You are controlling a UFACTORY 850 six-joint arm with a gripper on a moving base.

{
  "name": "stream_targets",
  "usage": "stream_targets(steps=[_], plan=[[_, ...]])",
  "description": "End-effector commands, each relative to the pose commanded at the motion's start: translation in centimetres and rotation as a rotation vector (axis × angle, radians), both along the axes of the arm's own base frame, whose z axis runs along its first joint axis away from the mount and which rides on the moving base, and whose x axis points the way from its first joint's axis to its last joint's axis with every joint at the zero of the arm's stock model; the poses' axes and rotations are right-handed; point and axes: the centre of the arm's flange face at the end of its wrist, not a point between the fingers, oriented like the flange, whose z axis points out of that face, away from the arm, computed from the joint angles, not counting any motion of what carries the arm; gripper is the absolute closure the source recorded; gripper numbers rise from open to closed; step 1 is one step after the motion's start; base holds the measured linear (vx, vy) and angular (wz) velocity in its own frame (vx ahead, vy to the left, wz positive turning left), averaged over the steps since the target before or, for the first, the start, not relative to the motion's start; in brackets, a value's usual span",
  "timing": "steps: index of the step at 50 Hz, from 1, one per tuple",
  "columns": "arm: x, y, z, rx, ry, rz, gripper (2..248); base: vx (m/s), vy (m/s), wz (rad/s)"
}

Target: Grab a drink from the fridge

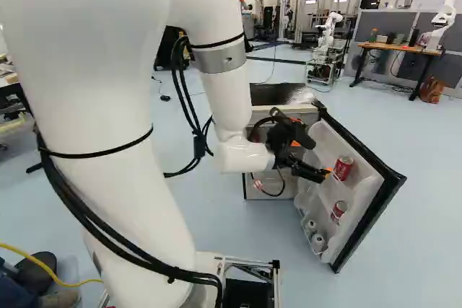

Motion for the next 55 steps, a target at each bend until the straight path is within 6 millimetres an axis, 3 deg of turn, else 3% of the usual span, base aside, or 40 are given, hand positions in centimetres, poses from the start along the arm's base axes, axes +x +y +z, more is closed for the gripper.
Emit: stream_targets(steps=[14,55], plan=[[1.0,0.6,-0.5,-0.01,0.023,0.146,3,0.0,0.0,0.0],[4.9,2.0,-4.8,0.008,0.117,0.573,3,0.0,0.0,0.0]])
